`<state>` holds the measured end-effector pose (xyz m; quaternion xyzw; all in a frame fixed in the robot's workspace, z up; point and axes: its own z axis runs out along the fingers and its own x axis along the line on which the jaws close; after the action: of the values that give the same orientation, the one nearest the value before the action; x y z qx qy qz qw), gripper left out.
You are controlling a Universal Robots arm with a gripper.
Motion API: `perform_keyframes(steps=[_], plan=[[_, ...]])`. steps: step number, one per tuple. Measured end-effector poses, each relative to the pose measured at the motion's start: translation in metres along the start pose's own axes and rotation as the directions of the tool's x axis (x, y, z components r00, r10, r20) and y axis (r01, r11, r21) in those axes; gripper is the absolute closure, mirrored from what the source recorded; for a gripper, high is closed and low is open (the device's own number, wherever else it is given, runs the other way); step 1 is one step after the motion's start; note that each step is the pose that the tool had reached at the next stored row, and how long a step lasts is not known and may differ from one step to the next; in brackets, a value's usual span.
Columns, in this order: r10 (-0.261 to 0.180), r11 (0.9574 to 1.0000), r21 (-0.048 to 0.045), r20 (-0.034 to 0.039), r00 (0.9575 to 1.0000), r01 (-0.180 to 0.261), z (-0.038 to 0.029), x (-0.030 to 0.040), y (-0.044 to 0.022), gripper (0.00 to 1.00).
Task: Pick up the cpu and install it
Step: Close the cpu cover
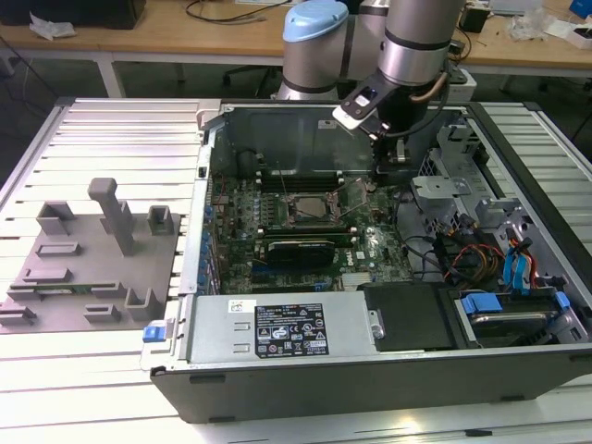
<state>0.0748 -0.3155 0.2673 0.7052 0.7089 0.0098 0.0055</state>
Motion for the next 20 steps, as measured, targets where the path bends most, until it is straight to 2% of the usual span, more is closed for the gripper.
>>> perform_keyframes(steps=[5,7,9,14,18,19,20], plan=[[0.0,1.0,0.0,0.0001,1.0,0.0,0.0003,-0.0001,0.0019,0.89],[0.0,1.0,0.0002,0.0002,1.0,0.0,0.0026,-0.0001,0.0019,0.89],[0.0,1.0,0.0038,0.0001,1.0,0.0,0.0088,-0.0001,0.0017,0.89],[0.0,1.0,0.0096,0.0,1.0,0.0,0.0193,-0.0001,0.0015,0.89],[-0.002,0.9999,0.0099,-0.0003,1.0,0.002,0.0223,-0.0001,0.0014,0.89],[-0.011,0.9999,0.01,-0.0001,0.9999,0.011,0.0238,0.0,-0.0026,0.89],[-0.011,0.9999,0.01,-0.0001,0.9999,0.011,0.0236,0.0011,-0.0116,0.89]])
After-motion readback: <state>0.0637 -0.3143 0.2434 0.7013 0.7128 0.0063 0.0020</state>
